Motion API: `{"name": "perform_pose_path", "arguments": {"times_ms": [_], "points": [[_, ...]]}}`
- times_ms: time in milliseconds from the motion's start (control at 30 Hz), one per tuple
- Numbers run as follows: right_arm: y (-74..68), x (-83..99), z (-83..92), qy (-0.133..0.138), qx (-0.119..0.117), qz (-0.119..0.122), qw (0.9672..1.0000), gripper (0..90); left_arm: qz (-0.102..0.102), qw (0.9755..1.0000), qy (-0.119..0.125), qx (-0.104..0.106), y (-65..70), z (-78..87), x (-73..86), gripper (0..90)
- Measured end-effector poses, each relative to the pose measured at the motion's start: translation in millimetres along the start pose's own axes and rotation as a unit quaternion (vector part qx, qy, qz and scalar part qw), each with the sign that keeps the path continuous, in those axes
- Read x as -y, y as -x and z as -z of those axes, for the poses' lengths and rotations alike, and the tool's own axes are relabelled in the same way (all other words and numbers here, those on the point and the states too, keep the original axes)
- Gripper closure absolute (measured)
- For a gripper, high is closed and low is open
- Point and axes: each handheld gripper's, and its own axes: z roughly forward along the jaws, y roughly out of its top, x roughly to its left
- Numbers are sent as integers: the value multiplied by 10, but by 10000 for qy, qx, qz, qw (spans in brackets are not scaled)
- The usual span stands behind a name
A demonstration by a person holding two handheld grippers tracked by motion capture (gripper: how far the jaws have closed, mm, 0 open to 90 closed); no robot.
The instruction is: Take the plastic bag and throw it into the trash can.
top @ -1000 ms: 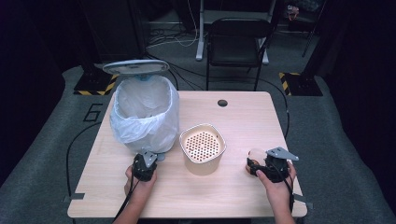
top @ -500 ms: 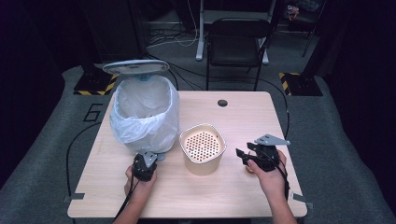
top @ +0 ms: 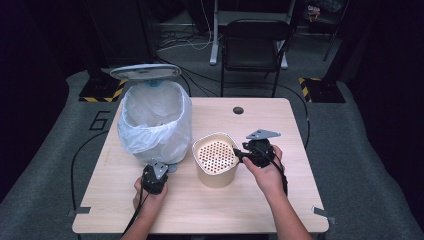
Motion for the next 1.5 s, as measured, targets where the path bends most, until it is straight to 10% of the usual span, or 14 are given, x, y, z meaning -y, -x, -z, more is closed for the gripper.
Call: {"name": "perform_pose_path", "arguments": {"times_ms": [467, 1167, 1300, 1500], "points": [[40, -11, -156, -360, -219, -64, 9991, 757, 5, 10000, 3, 1, 0, 0, 0, 898], [-71, 331, 255, -406, -567, 276, 9972, 807, 6, 10000, -4, 7, -2, 1, 0, 898], [-57, 322, 344, -117, -467, 136, 9987, 512, 23, 10000, -4, 32, -6, 0, 0, 898], [126, 329, 605, 441, -220, -175, 9986, 360, 31, 10000, -17, 51, -8, 2, -1, 898]]}}
